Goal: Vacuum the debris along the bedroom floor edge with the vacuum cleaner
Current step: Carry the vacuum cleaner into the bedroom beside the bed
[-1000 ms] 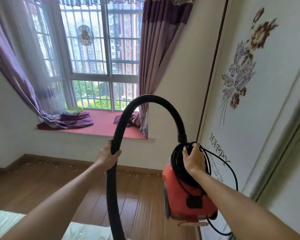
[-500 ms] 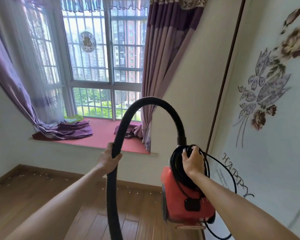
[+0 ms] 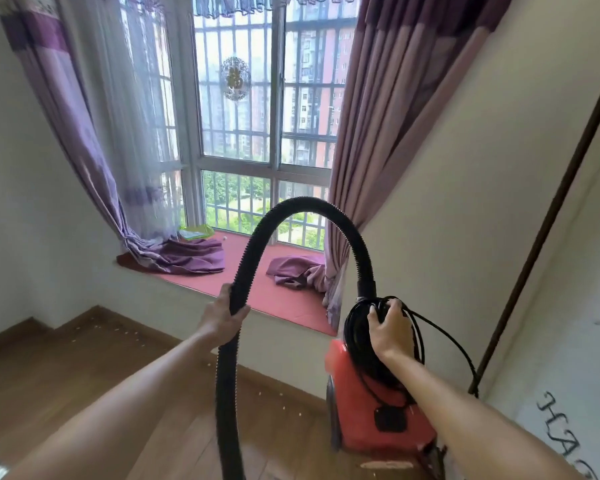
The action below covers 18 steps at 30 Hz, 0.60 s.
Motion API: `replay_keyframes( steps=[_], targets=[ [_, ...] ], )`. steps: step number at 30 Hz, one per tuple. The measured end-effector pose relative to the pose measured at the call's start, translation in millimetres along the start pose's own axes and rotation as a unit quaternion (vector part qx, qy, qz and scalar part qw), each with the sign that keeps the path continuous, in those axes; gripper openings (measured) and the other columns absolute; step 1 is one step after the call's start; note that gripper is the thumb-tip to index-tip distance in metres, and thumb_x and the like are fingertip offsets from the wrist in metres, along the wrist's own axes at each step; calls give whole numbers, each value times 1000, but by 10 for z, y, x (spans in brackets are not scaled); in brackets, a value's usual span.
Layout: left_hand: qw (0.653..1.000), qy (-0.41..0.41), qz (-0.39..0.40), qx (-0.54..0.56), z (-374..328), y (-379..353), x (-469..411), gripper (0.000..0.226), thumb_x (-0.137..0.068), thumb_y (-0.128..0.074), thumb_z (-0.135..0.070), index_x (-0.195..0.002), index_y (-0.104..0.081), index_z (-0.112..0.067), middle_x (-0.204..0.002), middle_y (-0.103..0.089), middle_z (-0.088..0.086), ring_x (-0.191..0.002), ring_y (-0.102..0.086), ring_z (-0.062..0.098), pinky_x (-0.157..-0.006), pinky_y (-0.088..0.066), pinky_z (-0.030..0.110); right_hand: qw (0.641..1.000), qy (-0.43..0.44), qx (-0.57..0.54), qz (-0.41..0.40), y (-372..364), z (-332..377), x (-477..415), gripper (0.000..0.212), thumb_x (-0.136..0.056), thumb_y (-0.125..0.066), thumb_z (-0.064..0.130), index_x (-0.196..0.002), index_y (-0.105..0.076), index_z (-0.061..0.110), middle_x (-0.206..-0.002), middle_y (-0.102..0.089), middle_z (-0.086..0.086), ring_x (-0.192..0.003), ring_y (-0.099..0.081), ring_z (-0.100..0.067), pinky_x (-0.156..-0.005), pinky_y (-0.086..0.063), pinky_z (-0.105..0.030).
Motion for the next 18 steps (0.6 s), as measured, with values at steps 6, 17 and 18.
replay_keyframes(
  steps=[6, 17, 18],
  targets=[
    [999, 38, -36, 0, 74, 44, -433, 49, -93, -63, -24, -137, -41, -16, -114, -66, 15, -99, -63, 29, -89, -49, 36, 999, 27, 1, 41, -446, 136, -571, 37, -94, -56, 35, -116, -50, 6, -108, -66, -23, -100, -63, -40, -80, -48, -40],
    [996, 59, -67, -29, 331, 233, -1171, 47, -93, -64, -25, -134, -43, -16, -103, -62, 7, -98, -62, 29, -86, -46, 33, 995, 53, -28, 84, -1234, 398, -1216, 34, -95, -56, 33, -113, -52, 4, -104, -67, -22, -98, -64, -39, -79, -48, -39],
    [995, 61, -70, -34, 384, 249, -1245, 46, -92, -64, -26, -132, -43, -16, -103, -63, 8, -99, -63, 30, -87, -48, 35, 994, 59, -25, 88, -1328, 434, -1281, 34, -95, -57, 33, -112, -52, 4, -104, -68, -22, -98, -64, -39, -79, -48, -39]
  ],
)
Point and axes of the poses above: each hand's wrist, its own x-axis away from the middle knuckle, its own y-axis out of the back of the hand, z = x × y, the point moved 6 cm from there along -x, towards the middle knuckle
